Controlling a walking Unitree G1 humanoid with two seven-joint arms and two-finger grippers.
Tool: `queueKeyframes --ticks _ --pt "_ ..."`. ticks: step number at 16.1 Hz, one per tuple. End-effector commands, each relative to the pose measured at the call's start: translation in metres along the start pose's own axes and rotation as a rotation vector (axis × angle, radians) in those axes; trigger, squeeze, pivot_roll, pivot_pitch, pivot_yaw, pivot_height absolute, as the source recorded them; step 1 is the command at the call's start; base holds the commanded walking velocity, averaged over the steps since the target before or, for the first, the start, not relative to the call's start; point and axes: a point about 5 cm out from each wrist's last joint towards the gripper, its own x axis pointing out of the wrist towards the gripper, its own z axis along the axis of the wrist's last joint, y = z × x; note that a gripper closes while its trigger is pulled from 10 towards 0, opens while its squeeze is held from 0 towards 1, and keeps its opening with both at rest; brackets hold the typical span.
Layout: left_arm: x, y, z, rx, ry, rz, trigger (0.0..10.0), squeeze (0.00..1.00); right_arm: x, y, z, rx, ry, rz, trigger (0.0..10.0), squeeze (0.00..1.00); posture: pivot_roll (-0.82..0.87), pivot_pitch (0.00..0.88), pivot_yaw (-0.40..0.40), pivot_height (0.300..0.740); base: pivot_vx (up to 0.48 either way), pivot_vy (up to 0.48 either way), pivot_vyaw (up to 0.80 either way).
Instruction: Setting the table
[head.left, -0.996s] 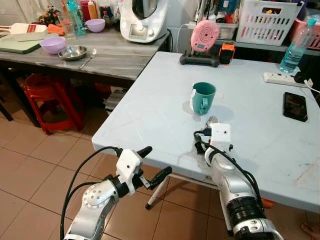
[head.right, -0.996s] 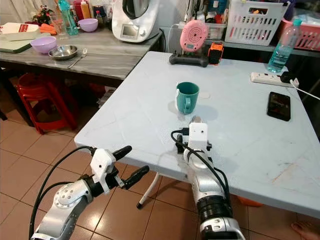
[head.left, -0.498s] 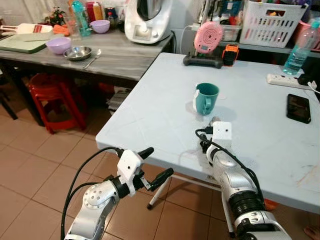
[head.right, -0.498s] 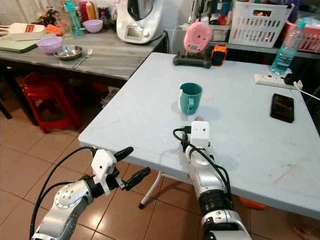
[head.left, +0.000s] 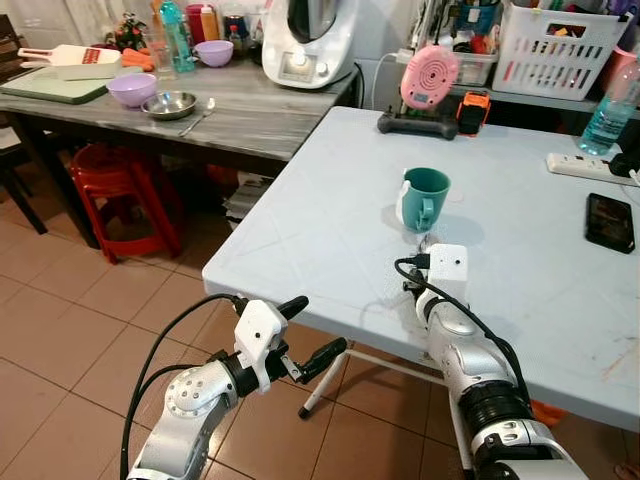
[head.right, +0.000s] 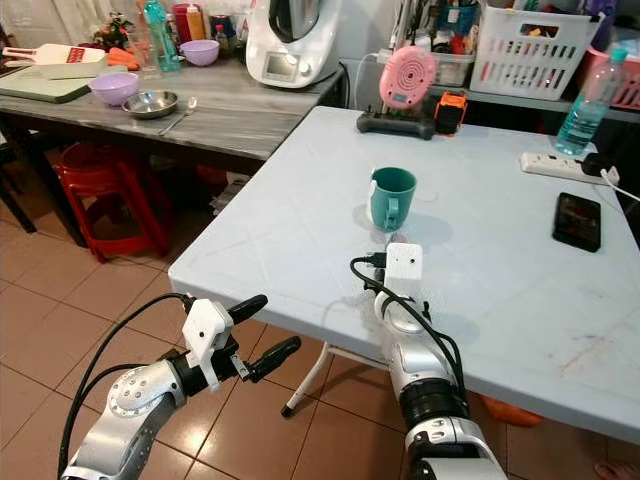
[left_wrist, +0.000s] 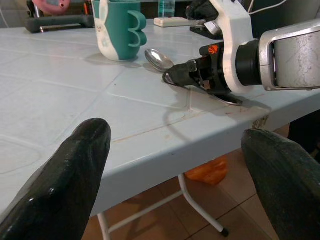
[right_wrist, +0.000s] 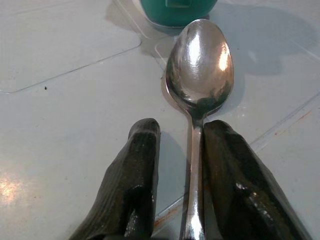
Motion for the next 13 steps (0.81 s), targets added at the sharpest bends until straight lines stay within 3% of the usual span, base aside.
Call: queueKeyframes --ticks 1,8,13 --pt "0.000 -0.001 0.003 0.006 -0.002 -0.019 10.0 0.00 0.001 -0.019 -0.009 0.010 0.051 -0.086 0.0 0.00 -0.01 0.000 0.021 0.740 0.000 0.000 0.00" --pt "-0.002 -0.002 0.005 0.003 0.004 -0.035 10.0 0.00 -0.001 -0.021 -0.021 0.047 0.091 -0.100 0.0 0.00 -0.01 0.000 0.024 0.740 0.000 0.000 0.00" --pt "-0.001 -0.003 0.006 0.008 0.007 -0.042 10.0 0.00 -0.005 -0.020 -0.028 0.147 0.111 -0.115 0.0 0.00 -0.01 0.000 0.025 0.740 0.000 0.000 0.00"
